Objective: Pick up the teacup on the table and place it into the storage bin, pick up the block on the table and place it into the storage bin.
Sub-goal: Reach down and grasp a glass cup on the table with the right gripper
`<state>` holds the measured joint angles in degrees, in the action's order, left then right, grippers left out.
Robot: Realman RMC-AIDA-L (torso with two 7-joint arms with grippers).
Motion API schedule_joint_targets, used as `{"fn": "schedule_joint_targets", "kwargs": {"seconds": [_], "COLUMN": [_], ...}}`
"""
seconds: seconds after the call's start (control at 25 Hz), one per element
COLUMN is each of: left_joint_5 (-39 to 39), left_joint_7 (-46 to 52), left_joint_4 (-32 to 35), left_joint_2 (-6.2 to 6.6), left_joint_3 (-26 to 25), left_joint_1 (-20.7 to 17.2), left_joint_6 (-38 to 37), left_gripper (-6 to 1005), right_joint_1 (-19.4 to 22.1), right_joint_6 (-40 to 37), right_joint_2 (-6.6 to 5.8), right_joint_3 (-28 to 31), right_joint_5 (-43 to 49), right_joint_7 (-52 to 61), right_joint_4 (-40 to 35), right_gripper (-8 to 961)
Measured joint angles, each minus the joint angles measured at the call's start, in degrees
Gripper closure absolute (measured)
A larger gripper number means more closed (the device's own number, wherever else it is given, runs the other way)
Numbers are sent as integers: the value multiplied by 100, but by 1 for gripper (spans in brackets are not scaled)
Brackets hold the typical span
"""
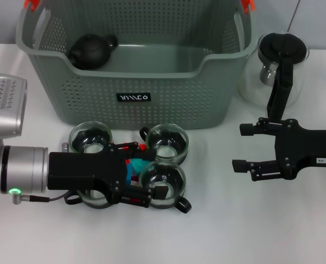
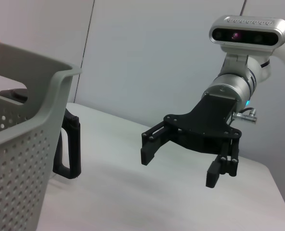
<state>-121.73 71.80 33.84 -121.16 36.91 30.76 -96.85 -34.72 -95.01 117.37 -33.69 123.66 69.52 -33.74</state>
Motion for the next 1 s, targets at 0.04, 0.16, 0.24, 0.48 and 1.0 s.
{"fn": "schedule_joint_targets", "kwargs": {"seconds": [0.04,0.16,0.24,0.48,1.0], "left_joint_5": [0,0,1,-1,42], "left_joint_7": [0,1,1,0,133], "left_joint_4": [0,0,0,0,256], "left_joint_2": [0,7,7,6,129], "left_joint_3": [0,19,36,53,-410], "left_joint_1": [0,0,0,0,-113], "left_joint_6": [0,1,10,38,-731], "left_gripper": [65,65,65,65,65], "right_joint_1": [0,1,1,4,-48], "right_joint_6": [10,15,15,19,-218], "right_joint_2": [3,10,11,14,12], "right_joint_3": [1,0,0,2,-48], "right_joint_5": [-2,-4,-6,0,8], "right_joint_7": [2,2,2,1,-32], "right_joint_4": [-4,-19,-20,-23,-117], "right_gripper": [19,24,25,28,29]}}
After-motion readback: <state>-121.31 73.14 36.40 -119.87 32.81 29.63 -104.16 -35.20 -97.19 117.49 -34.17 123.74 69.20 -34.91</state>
